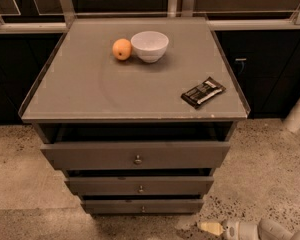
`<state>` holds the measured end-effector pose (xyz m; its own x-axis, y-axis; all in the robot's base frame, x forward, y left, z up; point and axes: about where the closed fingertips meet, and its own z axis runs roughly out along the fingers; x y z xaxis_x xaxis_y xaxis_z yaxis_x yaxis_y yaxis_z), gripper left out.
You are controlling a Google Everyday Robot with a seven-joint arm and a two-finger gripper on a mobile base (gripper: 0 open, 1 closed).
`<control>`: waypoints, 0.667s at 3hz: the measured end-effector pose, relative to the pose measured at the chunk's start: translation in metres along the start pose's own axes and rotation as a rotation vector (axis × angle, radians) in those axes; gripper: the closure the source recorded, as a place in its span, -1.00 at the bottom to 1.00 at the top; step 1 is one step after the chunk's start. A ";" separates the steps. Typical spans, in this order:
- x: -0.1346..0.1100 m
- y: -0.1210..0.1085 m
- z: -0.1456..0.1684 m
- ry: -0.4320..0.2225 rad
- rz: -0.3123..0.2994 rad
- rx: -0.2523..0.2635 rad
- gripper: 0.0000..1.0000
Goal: Close bottom drawer
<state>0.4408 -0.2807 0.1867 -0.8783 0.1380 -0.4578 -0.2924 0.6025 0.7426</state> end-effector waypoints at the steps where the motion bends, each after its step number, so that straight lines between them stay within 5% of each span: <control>1: 0.000 0.000 0.000 0.000 0.000 0.000 -1.00; 2: 0.000 0.000 0.000 0.000 0.000 0.000 -1.00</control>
Offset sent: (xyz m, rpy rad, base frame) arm 0.0000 0.0000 0.0000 0.0000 0.0000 0.0000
